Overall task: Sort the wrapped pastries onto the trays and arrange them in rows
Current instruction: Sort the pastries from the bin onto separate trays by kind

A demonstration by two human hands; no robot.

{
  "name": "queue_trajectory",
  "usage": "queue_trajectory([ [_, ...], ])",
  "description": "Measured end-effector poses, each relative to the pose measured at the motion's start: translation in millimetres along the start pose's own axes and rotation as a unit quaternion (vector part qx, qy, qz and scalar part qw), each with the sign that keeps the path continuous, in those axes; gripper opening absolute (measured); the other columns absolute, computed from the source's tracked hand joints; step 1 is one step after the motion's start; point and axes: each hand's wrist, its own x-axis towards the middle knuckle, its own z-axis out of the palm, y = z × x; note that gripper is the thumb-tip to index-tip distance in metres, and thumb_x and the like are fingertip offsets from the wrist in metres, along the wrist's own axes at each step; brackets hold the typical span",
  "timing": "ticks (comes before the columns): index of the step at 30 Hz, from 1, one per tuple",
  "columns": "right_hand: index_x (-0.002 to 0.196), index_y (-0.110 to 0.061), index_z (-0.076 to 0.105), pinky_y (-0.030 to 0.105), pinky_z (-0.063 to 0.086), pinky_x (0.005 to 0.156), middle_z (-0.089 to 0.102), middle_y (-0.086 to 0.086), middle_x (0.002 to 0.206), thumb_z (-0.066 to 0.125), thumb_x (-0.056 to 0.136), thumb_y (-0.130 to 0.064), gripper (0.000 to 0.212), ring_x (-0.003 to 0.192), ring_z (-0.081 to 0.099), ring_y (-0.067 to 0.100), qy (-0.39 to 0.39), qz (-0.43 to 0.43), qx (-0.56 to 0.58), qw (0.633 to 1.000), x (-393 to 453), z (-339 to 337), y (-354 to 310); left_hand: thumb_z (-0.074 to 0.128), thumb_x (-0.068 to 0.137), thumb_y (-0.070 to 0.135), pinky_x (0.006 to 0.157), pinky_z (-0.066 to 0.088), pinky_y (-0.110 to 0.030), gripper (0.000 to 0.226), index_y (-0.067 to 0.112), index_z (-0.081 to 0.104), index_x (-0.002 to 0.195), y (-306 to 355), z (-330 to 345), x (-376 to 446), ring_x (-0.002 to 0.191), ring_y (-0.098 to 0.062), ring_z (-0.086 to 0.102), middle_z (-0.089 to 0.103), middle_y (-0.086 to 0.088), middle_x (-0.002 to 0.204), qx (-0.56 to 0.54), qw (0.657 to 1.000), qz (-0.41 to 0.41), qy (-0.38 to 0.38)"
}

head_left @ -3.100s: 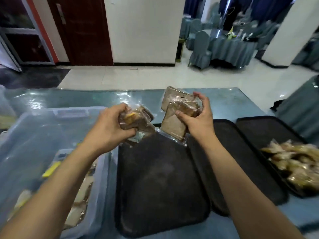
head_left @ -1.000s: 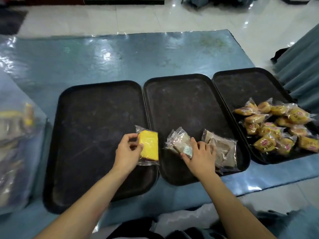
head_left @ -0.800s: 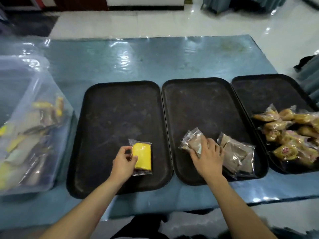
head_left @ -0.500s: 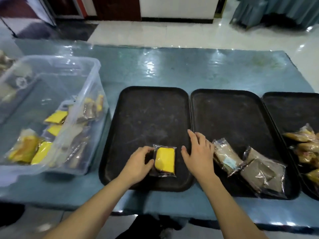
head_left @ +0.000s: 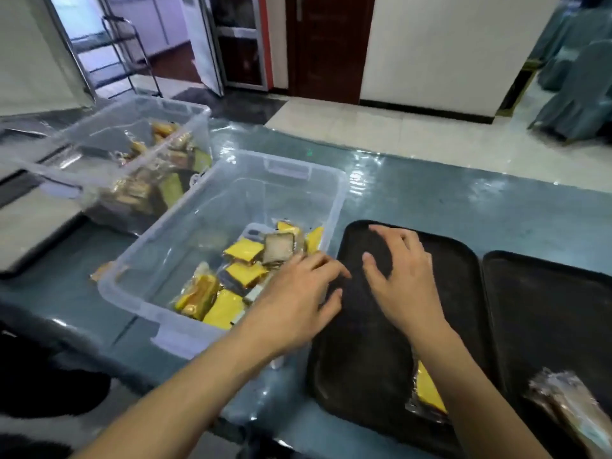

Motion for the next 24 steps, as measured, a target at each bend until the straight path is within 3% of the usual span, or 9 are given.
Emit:
queue_trajectory([
  [5,0.133,-0.03,0.06,0.032,0.033,0.1,0.053,-0.006,0.126,0.063,0.097,-0.032,0.037,0.116,0.05,0.014,-0.063,-0.012,0.012,0.998,42.6,61.0,-75.0,0.059,0.092,0.026,0.095,0.043,-0.038,0.027,0.023,0.063,0.118,-125.0,-49.3,-5.6,0.113,-0.028,0.057,0.065,-0.003,0.119,0.041,0.989,-0.085,-0.115],
  [8,0.134,-0.028,0.058,0.038,0.036,0.109,0.053,-0.003,0.13,0.056,0.1,-0.032,0.034,0.12,0.052,0.017,-0.13,0.007,-0.014,0.991,65.3,101.2,-95.1,0.057,0.094,0.022,0.089,0.043,-0.033,0.029,0.021,0.061,0.123,-179.8,-55.7,1.4,0.114,-0.026,0.058,0.065,-0.003,0.123,0.055,0.973,-0.111,-0.197],
  [10,0.13,-0.026,0.06,0.046,0.042,0.107,0.056,0.002,0.127,0.054,0.101,-0.029,0.031,0.117,0.057,0.023,-0.183,0.023,-0.022,0.983,81.7,125.6,-99.2,0.056,0.094,0.022,0.091,0.046,-0.035,0.033,0.023,0.058,0.127,-201.2,-44.1,7.5,0.116,-0.028,0.058,0.063,-0.003,0.127,0.059,0.965,-0.091,-0.239],
  [12,0.128,-0.024,0.062,0.046,0.046,0.101,0.06,0.007,0.124,0.053,0.101,-0.027,0.029,0.113,0.06,0.028,-0.262,0.038,-0.046,0.963,101.5,149.1,-101.1,0.056,0.095,0.023,0.093,0.048,-0.041,0.049,0.028,0.043,0.142,-213.5,-23.7,11.9,0.12,-0.033,0.055,0.054,-0.004,0.14,0.079,0.953,-0.065,-0.284],
  [14,0.129,-0.023,0.062,0.042,0.047,0.099,0.061,0.009,0.126,0.053,0.1,-0.025,0.03,0.115,0.059,0.031,-0.326,0.032,-0.098,0.94,123.2,172.6,-100.2,0.051,0.098,0.024,0.093,0.046,-0.041,0.067,0.033,0.019,0.156,-219.6,-0.1,16.5,0.129,-0.036,0.048,0.033,-0.002,0.158,0.144,0.929,-0.028,-0.339],
  [17,0.134,-0.024,0.058,0.042,0.047,0.1,0.057,0.011,0.136,0.052,0.098,-0.023,0.037,0.123,0.056,0.034,-0.391,0.034,-0.174,0.903,153.0,205.5,-91.2,0.046,0.103,0.027,0.105,0.041,-0.051,0.071,0.021,0.004,0.16,-220.9,24.0,26.4,0.143,-0.039,0.031,0.006,-0.001,0.168,0.181,0.883,0.001,-0.434],
  [20,0.142,-0.022,0.051,0.039,0.046,0.1,0.054,0.01,0.144,0.059,0.094,-0.02,0.049,0.127,0.054,0.033,-0.458,0.053,-0.207,0.863,173.3,236.4,-77.9,0.048,0.103,0.019,0.112,0.035,-0.046,0.069,0.02,0.008,0.16,-225.8,38.6,26.4,0.143,-0.037,0.033,0.012,-0.007,0.167,0.131,0.854,-0.004,-0.503],
  [24,0.154,-0.024,0.033,0.047,0.04,0.111,0.043,0.009,0.155,0.074,0.082,-0.039,0.084,0.137,0.047,0.036,-0.497,0.05,-0.242,0.832,177.7,266.7,-61.1,0.051,0.1,0.012,0.116,0.032,-0.048,0.075,0.031,0.01,0.159,-229.1,39.0,14.5,0.145,-0.035,0.029,0.014,-0.004,0.167,0.106,0.836,-0.009,-0.539],
])
